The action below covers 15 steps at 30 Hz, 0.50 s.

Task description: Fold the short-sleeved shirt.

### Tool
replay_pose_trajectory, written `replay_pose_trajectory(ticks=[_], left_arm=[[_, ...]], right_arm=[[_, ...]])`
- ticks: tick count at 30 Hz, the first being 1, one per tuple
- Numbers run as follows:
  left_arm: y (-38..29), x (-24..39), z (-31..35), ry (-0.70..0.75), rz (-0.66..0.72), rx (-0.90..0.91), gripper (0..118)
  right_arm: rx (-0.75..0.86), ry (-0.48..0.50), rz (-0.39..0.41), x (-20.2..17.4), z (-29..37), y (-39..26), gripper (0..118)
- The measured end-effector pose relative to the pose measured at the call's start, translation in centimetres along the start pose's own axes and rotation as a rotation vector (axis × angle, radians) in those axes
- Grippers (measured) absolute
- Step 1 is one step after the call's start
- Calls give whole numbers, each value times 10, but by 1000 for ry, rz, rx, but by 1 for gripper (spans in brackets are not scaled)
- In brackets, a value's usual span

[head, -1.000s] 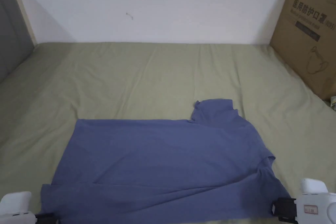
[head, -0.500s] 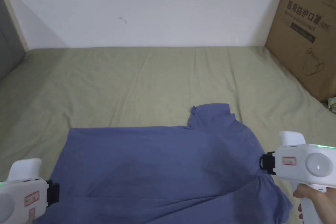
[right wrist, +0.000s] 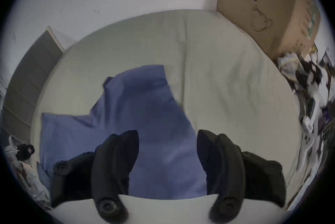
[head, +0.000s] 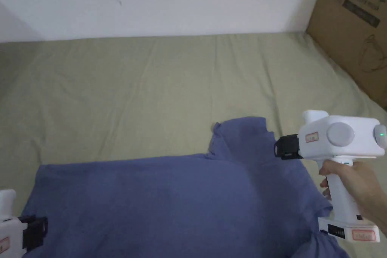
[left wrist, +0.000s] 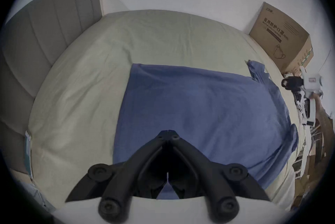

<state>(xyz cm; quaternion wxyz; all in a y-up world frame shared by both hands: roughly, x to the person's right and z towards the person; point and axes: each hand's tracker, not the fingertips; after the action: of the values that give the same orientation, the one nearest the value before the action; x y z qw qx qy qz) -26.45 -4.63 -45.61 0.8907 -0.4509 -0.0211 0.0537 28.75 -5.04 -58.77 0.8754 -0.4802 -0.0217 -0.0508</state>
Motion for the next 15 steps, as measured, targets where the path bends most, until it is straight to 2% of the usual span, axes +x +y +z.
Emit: replay_pose_trajectory(ticks=[5, 8, 10, 11, 12, 13, 14, 15], left_arm=[[6, 11, -24, -14, -2, -34, 0], [7, 12, -32, -12, -25, -61, 0], [8, 9, -32, -12, -30, -72, 0], [8, 8, -32, -14, -29, -73, 0], [8, 7, -31, -14, -25, -72, 0], [9, 6, -31, -13, -18, -72, 0], [10, 0, -29, -13, -11, -69, 0], [11, -2, -27, -10, -8, -64, 0]], right_arm=[[-93, 8, 23, -4, -51, 23, 73], [-170, -67, 66, -6, -75, 14, 70], [-105, -39, 55, -8, -68, 8, 65], [-100, -33, 65, -9, -64, 8, 59], [-87, -37, 108, -12, -60, 8, 45], [-78, -64, 149, -14, -56, 8, 12], [-71, -97, 178, -15, -53, 9, 3], [-85, -56, 151, -14, -50, 9, 3]])
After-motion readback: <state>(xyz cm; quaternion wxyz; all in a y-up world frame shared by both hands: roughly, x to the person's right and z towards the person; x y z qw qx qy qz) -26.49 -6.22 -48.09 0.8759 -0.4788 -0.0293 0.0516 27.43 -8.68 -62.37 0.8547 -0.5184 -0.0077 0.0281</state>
